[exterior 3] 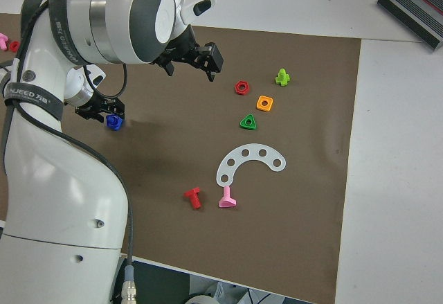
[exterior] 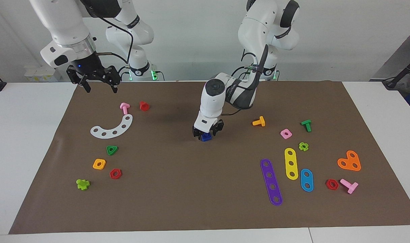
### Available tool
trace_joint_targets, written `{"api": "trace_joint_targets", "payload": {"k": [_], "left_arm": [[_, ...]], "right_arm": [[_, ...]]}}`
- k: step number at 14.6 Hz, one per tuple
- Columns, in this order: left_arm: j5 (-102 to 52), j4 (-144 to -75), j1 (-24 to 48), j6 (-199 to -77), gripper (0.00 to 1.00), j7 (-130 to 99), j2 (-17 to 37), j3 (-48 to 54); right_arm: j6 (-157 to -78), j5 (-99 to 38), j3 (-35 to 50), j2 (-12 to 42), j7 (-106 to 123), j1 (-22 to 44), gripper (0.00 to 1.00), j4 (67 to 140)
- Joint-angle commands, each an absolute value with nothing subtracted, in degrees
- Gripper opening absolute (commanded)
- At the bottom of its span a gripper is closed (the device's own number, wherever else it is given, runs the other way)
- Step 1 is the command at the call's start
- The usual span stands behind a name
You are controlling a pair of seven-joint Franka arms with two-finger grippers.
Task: Unscrew and place screws in storage area
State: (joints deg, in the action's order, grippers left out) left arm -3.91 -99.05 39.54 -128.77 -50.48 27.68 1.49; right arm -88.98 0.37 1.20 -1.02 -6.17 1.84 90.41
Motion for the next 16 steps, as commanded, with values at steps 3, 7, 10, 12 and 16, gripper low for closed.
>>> {"api": "trace_joint_targets", "payload": {"k": [3,7,10,12,16], "left_arm": [[-2.5,-99.8,40.3,-129.4,0.25,-50.2,26.8,0.6],[-3.2,-96.0,39.6,-125.0,0.0,-50.2,27.2,0.6],[-3.6,-89.9,38.9,-118.9,0.0,-50.2,29.2,0.4],[-4.8,-82.1,36.1,-111.7,0.0,-50.1,31.6,0.4],[-6.1,-76.6,29.2,-106.9,0.0,-42.9,33.6,1.1]], "right_arm": [[-88.6,-0.1,1.6,-2.2,-5.1,1.1,1.0,91.6],[-88.7,-0.1,1.6,-2.2,-5.0,1.1,1.0,91.6],[-88.8,-0.1,1.6,-2.2,-5.4,1.1,1.0,91.6],[-88.4,-0.1,1.6,-2.2,-4.9,1.0,1.0,91.5],[-89.5,-0.1,1.5,-2.2,-5.0,1.6,1.0,91.5]]}}
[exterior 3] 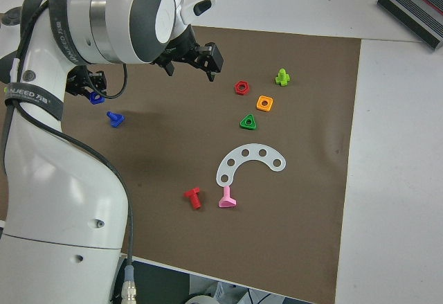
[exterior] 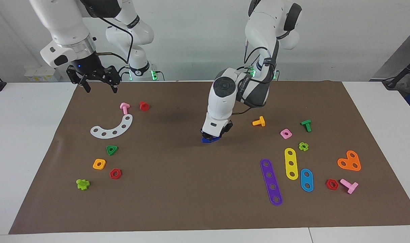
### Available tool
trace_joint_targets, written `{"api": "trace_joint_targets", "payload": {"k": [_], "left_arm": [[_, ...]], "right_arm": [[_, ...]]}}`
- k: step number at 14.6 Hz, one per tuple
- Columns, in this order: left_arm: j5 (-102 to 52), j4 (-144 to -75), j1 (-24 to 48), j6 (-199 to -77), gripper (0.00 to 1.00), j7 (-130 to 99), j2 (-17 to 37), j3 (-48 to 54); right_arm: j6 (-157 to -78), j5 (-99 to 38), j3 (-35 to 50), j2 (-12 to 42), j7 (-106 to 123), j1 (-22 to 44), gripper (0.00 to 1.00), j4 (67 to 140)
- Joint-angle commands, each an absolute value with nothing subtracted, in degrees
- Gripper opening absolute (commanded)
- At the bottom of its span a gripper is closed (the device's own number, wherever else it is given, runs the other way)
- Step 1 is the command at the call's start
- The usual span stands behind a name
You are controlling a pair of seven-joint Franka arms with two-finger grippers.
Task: Unscrew and place screws in storage area
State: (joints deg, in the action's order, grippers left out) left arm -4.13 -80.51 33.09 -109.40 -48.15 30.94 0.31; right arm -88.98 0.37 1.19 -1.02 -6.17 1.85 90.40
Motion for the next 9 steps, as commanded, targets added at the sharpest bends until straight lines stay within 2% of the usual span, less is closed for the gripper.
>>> {"api": "trace_joint_targets", "payload": {"k": [1,3,6,9], "left_arm": [[-7.1,-76.6,27.6,-106.2,0.0,-38.6,33.5,1.1],[-7.3,-77.2,24.7,-105.7,0.0,-30.0,33.4,0.7],[-7.2,-83.4,18.6,-105.6,0.0,-9.7,31.1,0.5],[-5.5,-87.8,15.7,-106.1,0.0,0.5,29.6,0.2]], "right_arm": [[-89.6,-0.1,1.6,-2.0,-5.2,1.7,0.99,91.5],[-91.6,0.0,1.7,-1.7,-7.3,3.1,0.99,92.0],[-97.1,0.4,1.7,-2.2,-14.3,7.4,0.99,96.2],[-100.2,1.1,1.7,-1.1,-18.3,12.3,0.99,98.3]]}}
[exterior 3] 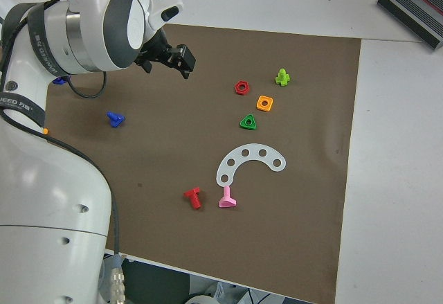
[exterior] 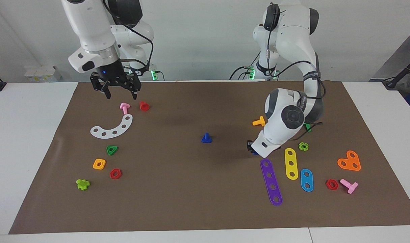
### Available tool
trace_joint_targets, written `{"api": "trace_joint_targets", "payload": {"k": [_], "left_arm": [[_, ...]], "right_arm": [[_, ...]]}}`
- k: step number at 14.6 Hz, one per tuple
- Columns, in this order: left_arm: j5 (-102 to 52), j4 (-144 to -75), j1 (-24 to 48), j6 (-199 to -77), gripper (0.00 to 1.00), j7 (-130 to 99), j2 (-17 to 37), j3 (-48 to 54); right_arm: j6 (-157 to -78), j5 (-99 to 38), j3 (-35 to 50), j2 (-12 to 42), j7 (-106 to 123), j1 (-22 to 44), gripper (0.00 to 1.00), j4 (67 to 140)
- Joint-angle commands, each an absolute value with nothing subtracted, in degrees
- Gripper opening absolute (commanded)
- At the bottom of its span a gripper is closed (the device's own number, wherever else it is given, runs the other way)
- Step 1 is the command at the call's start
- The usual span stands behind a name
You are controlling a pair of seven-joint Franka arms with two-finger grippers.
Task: Unscrew and place screws in storage area
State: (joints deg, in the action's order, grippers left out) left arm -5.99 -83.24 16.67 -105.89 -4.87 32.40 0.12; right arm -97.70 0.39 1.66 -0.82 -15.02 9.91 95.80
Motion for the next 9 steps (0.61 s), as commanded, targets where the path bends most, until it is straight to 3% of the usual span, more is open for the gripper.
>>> {"api": "trace_joint_targets", "payload": {"k": [1,6,7,8,9], "left_arm": [[-3.8,-89.4,15.3,-106.6,0.0,2.3,29.1,0.2],[-1.8,-98.1,13.8,-110.1,0.0,6.3,25.9,0.1],[-1.8,-97.9,13.8,-110.1,0.53,6.4,25.9,0.1],[-1.8,-97.6,13.9,-110.0,1.0,6.3,26.0,0.1],[-1.8,-97.2,13.8,-109.7,1.0,6.3,26.0,0.1]], "right_arm": [[-102.1,1.1,1.7,0.1,-21.8,14.0,0.99,98.6],[-113.0,1.1,1.7,6.7,-33.0,23.4,0.98,101.7],[-115.8,1.6,1.7,8.8,-35.5,25.6,0.98,101.7],[-117.8,2.4,1.7,10.4,-36.9,26.8,0.97,101.7],[-119.0,2.6,1.7,11.9,-38.1,27.9,0.96,101.6]]}}
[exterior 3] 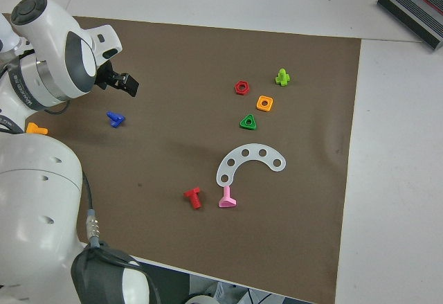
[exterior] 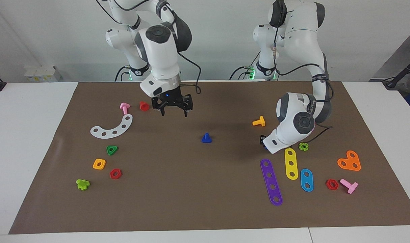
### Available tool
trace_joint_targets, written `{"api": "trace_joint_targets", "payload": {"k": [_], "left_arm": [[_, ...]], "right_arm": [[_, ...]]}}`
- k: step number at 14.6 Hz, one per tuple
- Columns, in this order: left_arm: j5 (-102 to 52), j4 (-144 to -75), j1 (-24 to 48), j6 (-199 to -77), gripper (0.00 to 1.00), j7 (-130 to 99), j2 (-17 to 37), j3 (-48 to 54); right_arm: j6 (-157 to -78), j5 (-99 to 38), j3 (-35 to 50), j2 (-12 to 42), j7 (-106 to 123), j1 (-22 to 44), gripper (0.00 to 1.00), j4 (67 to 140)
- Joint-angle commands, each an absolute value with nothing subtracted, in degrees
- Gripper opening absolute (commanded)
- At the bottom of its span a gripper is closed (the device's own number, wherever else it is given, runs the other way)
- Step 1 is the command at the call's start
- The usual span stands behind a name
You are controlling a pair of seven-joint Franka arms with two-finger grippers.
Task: Unscrew and place screws in storage area
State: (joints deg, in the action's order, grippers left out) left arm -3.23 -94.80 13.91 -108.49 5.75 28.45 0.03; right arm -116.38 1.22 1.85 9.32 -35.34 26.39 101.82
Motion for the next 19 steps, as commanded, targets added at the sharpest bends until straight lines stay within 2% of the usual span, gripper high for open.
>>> {"api": "trace_joint_targets", "payload": {"k": [1,4,7,11,13,15,19], "left_arm": [[-1.8,-96.3,13.7,-109.3,1.0,6.3,26.1,0.1],[-1.9,-95.5,13.6,-108.0,1.0,6.0,26.0,-0.3],[-1.9,-90.5,13.6,-100.3,1.0,6.1,24.9,-3.1],[-1.8,-90.4,13.6,-92.1,1.0,6.4,18.3,-9.3],[-0.1,-90.4,13.5,-89.6,1.0,6.6,15.9,-12.3],[3.7,-92.2,13.4,-89.2,1.0,8.3,12.5,-12.6],[4.2,-91.3,12.7,-87.3,1.0,8.6,6.5,-12.7]], "right_arm": [[-120.7,2.7,1.7,13.1,-39.8,29.3,0.95,101.5],[-124.0,4.6,1.7,16.3,-43.0,31.3,0.95,101.2],[-126.6,4.8,1.7,18.9,-44.3,32.7,0.94,101.1],[-130.5,7.9,1.6,23.9,-48.2,35.0,0.9,100.8],[-132.0,9.3,1.7,24.9,-48.5,35.4,0.85,101.5],[-132.9,9.5,1.6,25.3,-48.5,35.3,0.74,101.7],[-133.1,9.8,1.6,25.4,-48.5,35.2,0.61,101.7]]}}
